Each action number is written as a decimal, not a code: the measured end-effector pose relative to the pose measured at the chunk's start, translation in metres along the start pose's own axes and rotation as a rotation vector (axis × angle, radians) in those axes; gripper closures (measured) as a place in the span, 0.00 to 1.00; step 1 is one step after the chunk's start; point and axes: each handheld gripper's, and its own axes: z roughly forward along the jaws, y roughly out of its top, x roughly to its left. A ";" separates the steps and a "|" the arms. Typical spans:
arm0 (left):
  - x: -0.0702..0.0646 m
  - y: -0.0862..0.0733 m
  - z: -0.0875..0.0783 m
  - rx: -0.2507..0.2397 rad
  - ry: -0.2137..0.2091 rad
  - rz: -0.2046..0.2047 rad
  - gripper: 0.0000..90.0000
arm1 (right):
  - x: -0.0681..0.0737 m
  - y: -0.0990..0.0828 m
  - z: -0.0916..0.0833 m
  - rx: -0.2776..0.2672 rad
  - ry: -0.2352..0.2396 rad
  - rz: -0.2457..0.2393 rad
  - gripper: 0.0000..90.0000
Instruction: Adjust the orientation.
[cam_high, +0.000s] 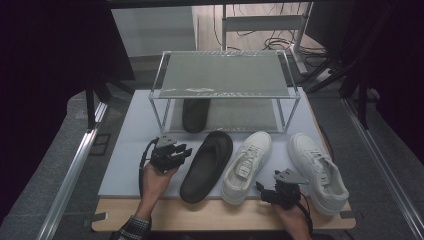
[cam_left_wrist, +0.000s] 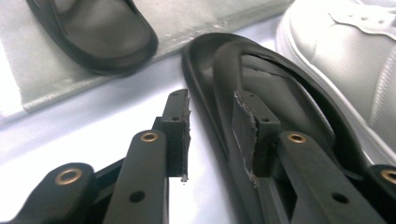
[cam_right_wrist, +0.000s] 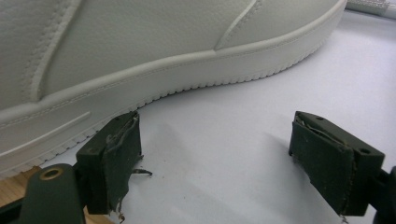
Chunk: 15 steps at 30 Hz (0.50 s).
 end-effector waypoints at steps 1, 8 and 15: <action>-0.003 -0.003 -0.002 0.002 -0.005 0.000 0.73 | 0.000 0.000 0.000 0.000 0.000 0.000 0.19; -0.012 -0.016 0.000 0.028 -0.015 0.014 0.67 | 0.000 0.000 0.000 0.000 0.000 0.000 0.19; -0.018 -0.025 0.009 0.053 -0.026 0.014 0.69 | 0.000 0.000 0.000 0.000 0.000 0.000 0.19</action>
